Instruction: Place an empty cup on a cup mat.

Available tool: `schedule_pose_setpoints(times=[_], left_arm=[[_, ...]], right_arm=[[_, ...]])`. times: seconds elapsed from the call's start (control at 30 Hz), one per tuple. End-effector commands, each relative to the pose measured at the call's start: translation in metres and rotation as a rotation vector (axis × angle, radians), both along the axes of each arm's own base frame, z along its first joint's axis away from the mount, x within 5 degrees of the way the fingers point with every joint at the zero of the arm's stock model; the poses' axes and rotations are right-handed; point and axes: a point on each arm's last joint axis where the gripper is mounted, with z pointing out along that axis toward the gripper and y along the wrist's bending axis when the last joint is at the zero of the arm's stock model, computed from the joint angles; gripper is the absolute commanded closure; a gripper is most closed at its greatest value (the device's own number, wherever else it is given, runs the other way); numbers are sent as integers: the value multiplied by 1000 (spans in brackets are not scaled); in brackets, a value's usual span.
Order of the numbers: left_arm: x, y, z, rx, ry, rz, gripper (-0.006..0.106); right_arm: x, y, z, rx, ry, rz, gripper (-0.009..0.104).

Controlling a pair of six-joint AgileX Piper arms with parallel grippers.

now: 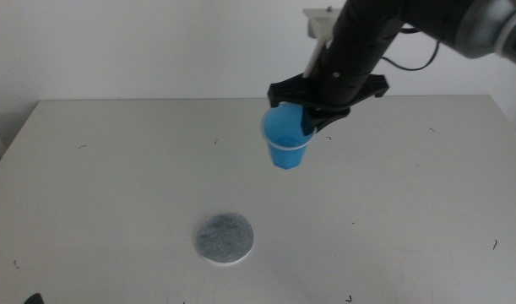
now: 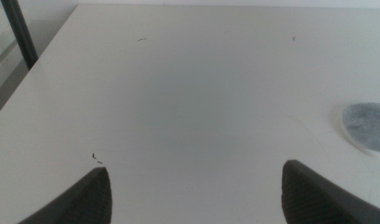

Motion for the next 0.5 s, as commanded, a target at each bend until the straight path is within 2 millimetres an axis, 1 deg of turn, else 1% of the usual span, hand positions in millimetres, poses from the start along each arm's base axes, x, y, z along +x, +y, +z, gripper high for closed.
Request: schedule_pose_setpoints(times=[0.0, 0.07, 0.2, 0.33, 0.47], left_arm=[[1, 0, 9, -16, -84, 0, -5], [1, 0, 9, -16, -84, 0, -5], [1, 0, 9, -16, -84, 0, -5], [1, 0, 9, -16, -84, 0, -5], [1, 0, 9, -16, -84, 0, -5]], right_arm=[[-8, 18, 25, 58, -68, 43, 96], [-9, 35, 14, 61, -44, 75, 96], [-12, 58, -10, 37, 0, 119, 96], [-15, 75, -32, 16, 46, 155, 96], [-18, 87, -48, -6, 76, 184, 96]])
